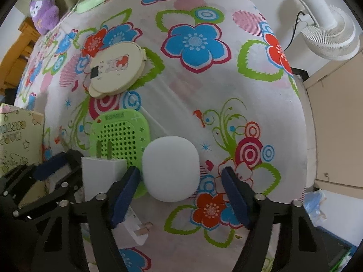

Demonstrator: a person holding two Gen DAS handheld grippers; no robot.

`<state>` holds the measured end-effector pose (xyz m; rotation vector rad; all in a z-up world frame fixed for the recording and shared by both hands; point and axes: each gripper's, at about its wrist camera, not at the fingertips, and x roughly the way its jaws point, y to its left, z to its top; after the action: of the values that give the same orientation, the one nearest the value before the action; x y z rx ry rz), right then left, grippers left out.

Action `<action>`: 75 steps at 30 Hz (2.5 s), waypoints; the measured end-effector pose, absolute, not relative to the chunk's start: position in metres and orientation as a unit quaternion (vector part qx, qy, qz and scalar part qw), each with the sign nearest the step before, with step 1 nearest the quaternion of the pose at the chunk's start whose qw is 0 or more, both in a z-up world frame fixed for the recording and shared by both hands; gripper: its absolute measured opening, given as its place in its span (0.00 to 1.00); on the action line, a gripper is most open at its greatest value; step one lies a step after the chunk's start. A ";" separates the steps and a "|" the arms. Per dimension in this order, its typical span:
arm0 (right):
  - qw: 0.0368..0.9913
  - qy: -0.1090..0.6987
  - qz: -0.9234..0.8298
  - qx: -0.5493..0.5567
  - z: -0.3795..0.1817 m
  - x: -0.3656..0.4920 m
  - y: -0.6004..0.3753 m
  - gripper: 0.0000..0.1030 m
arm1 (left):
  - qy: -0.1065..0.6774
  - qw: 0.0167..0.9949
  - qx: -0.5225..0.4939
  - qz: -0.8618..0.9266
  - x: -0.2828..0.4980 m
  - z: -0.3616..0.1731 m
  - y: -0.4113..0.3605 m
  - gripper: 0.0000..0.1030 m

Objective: Organize rigid objects
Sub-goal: 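Grasp the black car key with the left gripper while the right gripper grasps the white dome, then carry the car key toward the yellow box with the left gripper while the right lifts the dome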

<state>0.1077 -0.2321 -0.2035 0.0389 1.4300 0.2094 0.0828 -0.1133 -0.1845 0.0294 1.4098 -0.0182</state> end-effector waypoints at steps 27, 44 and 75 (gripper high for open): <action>0.772 0.630 0.083 0.008 -0.157 0.096 -0.225 0.48 | 0.623 0.782 0.032 -0.020 0.077 -0.145 -0.120 0.36; 0.796 0.601 0.077 0.009 -0.104 0.080 -0.216 0.48 | 0.595 0.802 0.040 -0.025 0.061 -0.098 -0.105 0.36; 0.814 0.577 0.072 -0.010 -0.063 0.069 -0.146 0.48 | 0.573 0.818 0.041 -0.026 0.051 -0.063 -0.039 0.36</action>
<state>0.0688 -0.1464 -0.0627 -0.0208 1.2316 0.1534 0.0510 -0.0393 -0.0632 0.0881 1.2212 -0.0555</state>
